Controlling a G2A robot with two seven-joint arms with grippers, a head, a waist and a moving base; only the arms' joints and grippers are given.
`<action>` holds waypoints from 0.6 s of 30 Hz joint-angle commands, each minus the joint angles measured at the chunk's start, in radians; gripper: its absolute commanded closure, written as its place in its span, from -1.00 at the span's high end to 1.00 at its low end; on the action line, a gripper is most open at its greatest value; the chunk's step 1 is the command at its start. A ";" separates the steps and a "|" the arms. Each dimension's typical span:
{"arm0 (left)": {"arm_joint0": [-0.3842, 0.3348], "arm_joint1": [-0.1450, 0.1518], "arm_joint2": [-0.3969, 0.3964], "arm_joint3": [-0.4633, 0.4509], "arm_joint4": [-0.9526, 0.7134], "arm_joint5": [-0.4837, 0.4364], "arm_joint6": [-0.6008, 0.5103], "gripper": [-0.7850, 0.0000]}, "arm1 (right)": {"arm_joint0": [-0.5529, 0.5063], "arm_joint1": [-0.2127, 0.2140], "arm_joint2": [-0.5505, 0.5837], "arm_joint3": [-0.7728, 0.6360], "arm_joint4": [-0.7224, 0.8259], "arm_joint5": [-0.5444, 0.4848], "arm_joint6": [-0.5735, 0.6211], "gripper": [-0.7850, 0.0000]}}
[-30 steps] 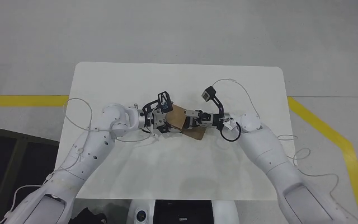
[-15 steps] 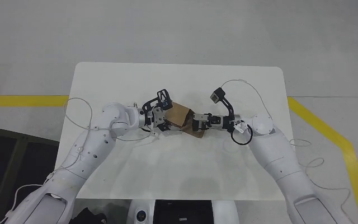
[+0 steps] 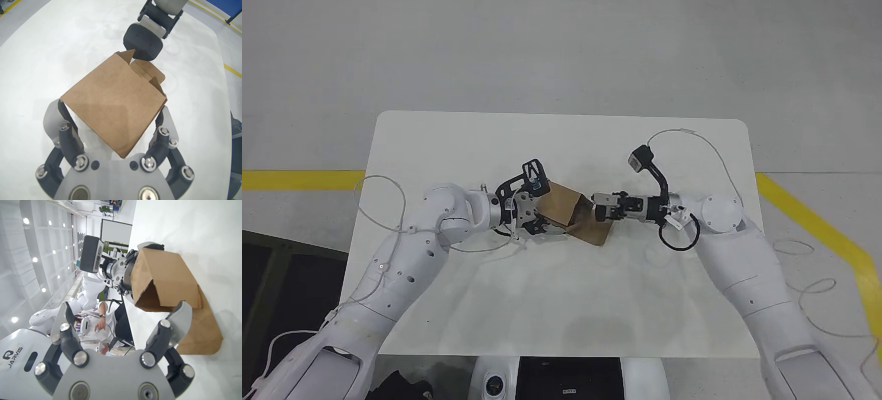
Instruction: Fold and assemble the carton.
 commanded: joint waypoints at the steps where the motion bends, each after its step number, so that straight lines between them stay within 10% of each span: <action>1: 0.001 0.000 -0.001 -0.002 0.001 -0.002 -0.002 1.00 | 0.015 -0.005 -0.017 0.020 0.010 -0.007 0.023 1.00; 18: 0.006 -0.003 -0.003 -0.011 0.002 0.005 -0.009 1.00 | 0.002 -0.048 -0.107 0.049 0.105 -0.001 -0.063 1.00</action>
